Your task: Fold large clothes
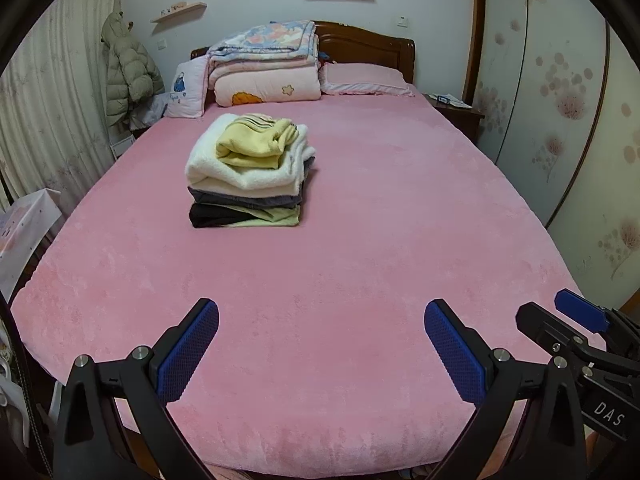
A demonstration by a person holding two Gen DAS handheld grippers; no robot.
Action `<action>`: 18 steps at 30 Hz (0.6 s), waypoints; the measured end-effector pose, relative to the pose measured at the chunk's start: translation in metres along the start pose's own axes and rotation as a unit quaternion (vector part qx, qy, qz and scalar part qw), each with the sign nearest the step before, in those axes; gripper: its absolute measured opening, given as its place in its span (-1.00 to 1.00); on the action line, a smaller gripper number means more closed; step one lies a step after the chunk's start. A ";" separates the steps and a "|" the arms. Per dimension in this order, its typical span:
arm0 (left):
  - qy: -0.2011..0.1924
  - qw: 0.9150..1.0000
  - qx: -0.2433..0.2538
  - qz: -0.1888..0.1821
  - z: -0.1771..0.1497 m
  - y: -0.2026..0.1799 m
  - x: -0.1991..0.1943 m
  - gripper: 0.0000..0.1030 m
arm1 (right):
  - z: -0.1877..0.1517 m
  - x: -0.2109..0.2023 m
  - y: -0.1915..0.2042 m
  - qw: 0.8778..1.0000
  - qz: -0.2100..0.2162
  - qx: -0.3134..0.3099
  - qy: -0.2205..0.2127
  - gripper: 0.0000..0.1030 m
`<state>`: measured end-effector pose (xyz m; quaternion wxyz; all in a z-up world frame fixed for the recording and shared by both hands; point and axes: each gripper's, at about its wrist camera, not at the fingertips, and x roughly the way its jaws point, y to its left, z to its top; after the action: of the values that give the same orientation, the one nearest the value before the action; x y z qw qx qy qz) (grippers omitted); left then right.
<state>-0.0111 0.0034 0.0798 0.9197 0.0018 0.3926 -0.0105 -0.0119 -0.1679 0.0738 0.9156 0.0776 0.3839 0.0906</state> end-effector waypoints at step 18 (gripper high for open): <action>0.020 1.000 0.006 -0.002 -0.005 -0.004 0.011 0.98 | -0.007 0.013 -0.001 1.000 -0.002 0.004 0.015 0.39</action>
<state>-0.0075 -0.0004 0.0680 0.9115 0.0064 0.4110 -0.0143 -0.0079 -0.1658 0.0591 0.9095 0.0791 0.3985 0.0881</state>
